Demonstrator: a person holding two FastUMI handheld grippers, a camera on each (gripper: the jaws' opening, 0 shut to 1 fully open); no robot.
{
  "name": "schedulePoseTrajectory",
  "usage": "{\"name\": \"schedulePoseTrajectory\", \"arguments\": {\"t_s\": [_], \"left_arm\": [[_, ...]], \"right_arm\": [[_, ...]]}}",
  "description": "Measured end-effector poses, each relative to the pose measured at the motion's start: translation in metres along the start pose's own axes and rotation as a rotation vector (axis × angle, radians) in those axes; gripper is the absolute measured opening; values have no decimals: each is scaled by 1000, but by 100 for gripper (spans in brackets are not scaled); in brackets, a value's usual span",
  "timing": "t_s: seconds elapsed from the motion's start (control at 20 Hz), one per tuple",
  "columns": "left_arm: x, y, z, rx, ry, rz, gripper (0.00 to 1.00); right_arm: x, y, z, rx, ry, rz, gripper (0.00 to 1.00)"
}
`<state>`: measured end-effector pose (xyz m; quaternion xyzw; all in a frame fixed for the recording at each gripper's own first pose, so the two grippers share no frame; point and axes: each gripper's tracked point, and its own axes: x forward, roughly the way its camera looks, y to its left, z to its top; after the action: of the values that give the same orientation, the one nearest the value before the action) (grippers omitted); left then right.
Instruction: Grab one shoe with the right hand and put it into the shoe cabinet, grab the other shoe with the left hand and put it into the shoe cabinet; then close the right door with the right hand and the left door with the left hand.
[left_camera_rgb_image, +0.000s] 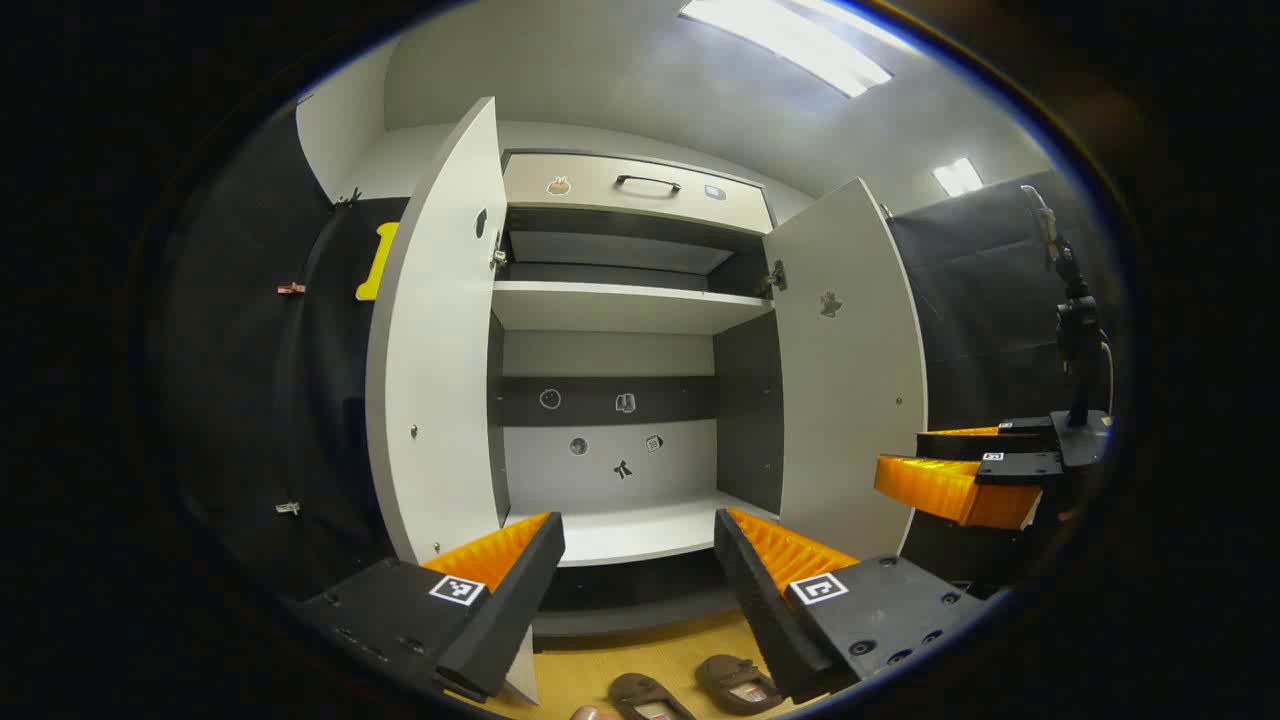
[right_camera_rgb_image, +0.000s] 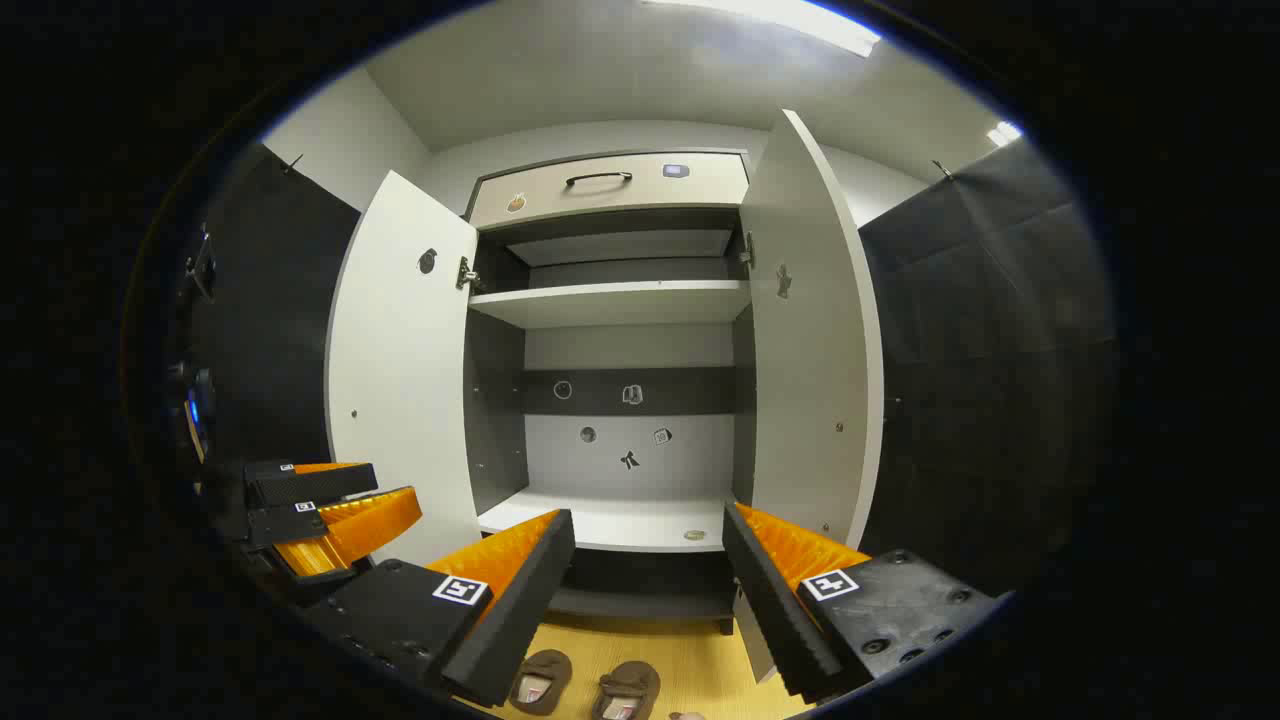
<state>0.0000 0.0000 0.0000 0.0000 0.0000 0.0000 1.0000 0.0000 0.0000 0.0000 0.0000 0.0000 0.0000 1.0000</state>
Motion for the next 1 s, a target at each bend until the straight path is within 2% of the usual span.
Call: {"name": "schedulePoseTrajectory", "arguments": {"t_s": [0.75,1.0], "left_arm": [[0,1,-2,-14,8,6,95],[0,1,0,-17,-2,6,94]], "right_arm": [[-1,3,-4,-2,7,-8,98],[2,8,-24,-1,46,0,98]]}}
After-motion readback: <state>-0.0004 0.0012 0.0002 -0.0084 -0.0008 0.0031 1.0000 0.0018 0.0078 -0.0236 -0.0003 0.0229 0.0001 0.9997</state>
